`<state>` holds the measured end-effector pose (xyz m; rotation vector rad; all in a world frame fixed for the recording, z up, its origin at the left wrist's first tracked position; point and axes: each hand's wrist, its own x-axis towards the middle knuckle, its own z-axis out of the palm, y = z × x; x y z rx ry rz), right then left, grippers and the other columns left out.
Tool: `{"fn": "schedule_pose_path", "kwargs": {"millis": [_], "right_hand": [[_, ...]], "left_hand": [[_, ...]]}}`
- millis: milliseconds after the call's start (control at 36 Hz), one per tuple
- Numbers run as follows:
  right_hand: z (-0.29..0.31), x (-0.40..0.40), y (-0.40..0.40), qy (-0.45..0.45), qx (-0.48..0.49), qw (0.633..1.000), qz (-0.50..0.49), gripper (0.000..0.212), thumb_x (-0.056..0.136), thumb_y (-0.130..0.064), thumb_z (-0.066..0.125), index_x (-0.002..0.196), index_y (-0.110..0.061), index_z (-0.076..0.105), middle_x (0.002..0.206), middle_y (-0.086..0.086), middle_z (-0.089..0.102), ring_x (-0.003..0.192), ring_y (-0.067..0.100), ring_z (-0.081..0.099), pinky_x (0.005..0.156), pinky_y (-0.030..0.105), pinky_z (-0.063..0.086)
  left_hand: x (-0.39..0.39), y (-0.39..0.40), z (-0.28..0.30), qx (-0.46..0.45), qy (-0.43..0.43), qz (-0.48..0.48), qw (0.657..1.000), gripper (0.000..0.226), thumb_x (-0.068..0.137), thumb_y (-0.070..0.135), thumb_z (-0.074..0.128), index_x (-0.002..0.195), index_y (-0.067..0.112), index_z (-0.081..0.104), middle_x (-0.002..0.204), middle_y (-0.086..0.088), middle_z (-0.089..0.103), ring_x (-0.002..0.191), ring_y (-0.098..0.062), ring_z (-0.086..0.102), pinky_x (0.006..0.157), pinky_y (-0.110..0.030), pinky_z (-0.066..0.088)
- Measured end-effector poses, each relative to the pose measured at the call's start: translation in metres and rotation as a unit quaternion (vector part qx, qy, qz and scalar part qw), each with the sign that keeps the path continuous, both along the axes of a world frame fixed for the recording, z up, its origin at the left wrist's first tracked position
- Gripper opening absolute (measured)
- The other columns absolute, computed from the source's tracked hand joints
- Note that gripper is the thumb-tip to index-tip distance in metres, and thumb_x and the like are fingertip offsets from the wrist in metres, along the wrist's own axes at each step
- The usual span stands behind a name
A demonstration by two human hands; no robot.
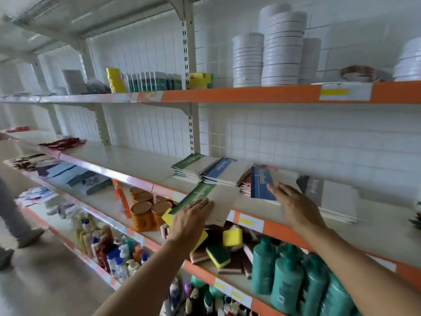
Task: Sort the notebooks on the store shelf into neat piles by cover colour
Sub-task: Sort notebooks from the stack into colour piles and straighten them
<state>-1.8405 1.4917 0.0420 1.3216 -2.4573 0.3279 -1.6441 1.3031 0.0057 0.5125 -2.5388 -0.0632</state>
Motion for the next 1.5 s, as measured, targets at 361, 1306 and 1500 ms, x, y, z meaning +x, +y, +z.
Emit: {"fn": "schedule_pose_path", "kwargs": {"millis": [361,1306,1500], "right_hand": [[0.013,-0.020,-0.112,0.000,-0.018,1.000,0.014,0.074,0.090,0.009,0.034,0.152,-0.028,0.015,0.157,-0.003,0.023,0.141,0.014,0.028,0.104,0.023,0.031],[-0.030,-0.069,-0.280,-0.129,0.086,0.987,-0.041,0.068,0.093,-0.058,0.044,0.149,-0.024,0.029,0.154,0.000,0.030,0.141,0.016,0.027,0.113,0.032,0.030],[-0.029,-0.068,-0.288,-0.120,0.106,0.985,-0.063,0.069,0.093,-0.057,0.044,0.150,-0.025,0.025,0.156,0.001,0.025,0.142,0.017,0.025,0.112,0.034,0.030]], "left_hand": [[-0.027,-0.107,0.005,-0.035,0.040,0.032,0.998,0.072,0.037,-0.021,0.077,0.103,0.009,0.075,0.106,-0.012,0.071,0.090,-0.032,0.070,0.061,-0.044,0.057],[-0.150,-0.326,-0.014,0.001,-0.083,-0.126,0.989,0.049,0.095,0.023,0.038,0.143,0.022,0.042,0.143,-0.005,0.048,0.131,-0.026,0.046,0.100,-0.037,0.043],[-0.170,-0.339,-0.019,-0.009,-0.150,-0.138,0.979,0.125,0.053,0.092,-0.020,0.147,0.030,0.033,0.153,0.001,0.032,0.141,-0.021,0.029,0.110,-0.036,0.032]]}}
